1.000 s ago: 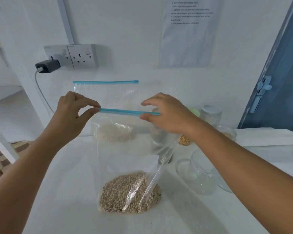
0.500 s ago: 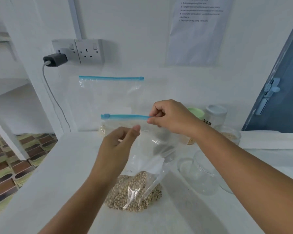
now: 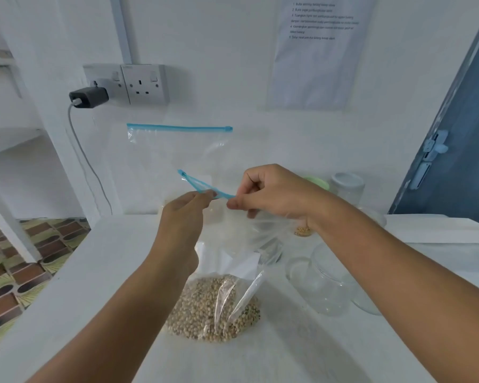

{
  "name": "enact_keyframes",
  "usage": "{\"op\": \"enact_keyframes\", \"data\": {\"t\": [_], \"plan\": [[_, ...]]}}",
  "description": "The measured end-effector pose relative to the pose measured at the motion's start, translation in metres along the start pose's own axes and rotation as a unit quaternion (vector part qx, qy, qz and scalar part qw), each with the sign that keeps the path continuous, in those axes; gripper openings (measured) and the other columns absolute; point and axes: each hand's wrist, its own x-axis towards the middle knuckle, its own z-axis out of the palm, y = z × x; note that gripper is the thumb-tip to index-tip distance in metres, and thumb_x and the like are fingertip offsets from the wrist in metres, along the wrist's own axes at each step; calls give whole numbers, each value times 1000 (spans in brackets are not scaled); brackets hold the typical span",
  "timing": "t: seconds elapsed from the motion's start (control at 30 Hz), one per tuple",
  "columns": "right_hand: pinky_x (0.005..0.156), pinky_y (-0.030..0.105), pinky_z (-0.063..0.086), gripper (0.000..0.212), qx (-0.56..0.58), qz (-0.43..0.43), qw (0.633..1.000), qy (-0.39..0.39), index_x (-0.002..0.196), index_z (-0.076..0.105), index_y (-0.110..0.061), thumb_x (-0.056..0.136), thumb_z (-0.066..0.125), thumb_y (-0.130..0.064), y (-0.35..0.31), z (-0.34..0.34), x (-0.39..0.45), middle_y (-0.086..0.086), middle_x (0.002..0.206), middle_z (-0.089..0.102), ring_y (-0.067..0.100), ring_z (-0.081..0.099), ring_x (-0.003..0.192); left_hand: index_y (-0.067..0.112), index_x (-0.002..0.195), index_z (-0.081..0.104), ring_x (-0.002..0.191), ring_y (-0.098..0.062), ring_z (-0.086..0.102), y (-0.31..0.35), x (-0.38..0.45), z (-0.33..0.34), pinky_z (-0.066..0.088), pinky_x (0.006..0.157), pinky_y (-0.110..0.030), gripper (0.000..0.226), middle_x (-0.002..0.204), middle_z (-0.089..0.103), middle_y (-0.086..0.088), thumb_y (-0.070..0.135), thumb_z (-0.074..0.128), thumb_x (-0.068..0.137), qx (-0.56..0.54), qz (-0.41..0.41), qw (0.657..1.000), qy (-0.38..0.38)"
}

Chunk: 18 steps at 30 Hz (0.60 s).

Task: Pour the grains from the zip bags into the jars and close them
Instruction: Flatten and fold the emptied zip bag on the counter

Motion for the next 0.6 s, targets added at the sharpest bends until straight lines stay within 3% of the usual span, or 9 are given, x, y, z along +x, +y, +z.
{"op": "enact_keyframes", "data": {"t": [0.17,0.23,0.37,0.5,0.6], "plan": [[91,34,55,39,-48,45,994,-88,103,76,-20,87,76,-56,-15,-8,-2,-5,82,73,9,70,72,15,88,67,71,-2,55,4,0,-7,46,69,-19,21,72,59,11,22,55,105,34,65,997,-31],[86,30,54,36,-63,37,991,-109,105,78,-19,95,69,-52,-24,-8,-3,-4,80,71,9,69,70,15,86,61,67,-3,53,8,0,-9,47,69,-17,24,69,57,9,20,52,107,13,73,996,-59],[76,23,51,25,-23,32,995,-94,101,79,-15,102,65,-36,-34,-10,3,-1,75,68,13,68,67,19,78,54,83,-16,49,20,8,-16,46,89,-32,31,81,55,3,20,50,109,-47,64,995,-65],[53,20,53,19,63,61,996,-21,95,76,-7,104,63,-20,-43,-15,18,4,76,60,17,69,57,17,79,47,80,-16,51,41,22,-18,52,83,-34,26,82,54,2,14,47,105,-83,74,993,-49],[55,20,55,19,72,62,995,18,93,78,-6,101,67,-18,-48,-23,27,2,69,63,16,70,56,18,79,46,81,-17,53,54,31,-16,55,81,-36,25,83,55,1,12,46,103,-79,82,992,-55]]}}
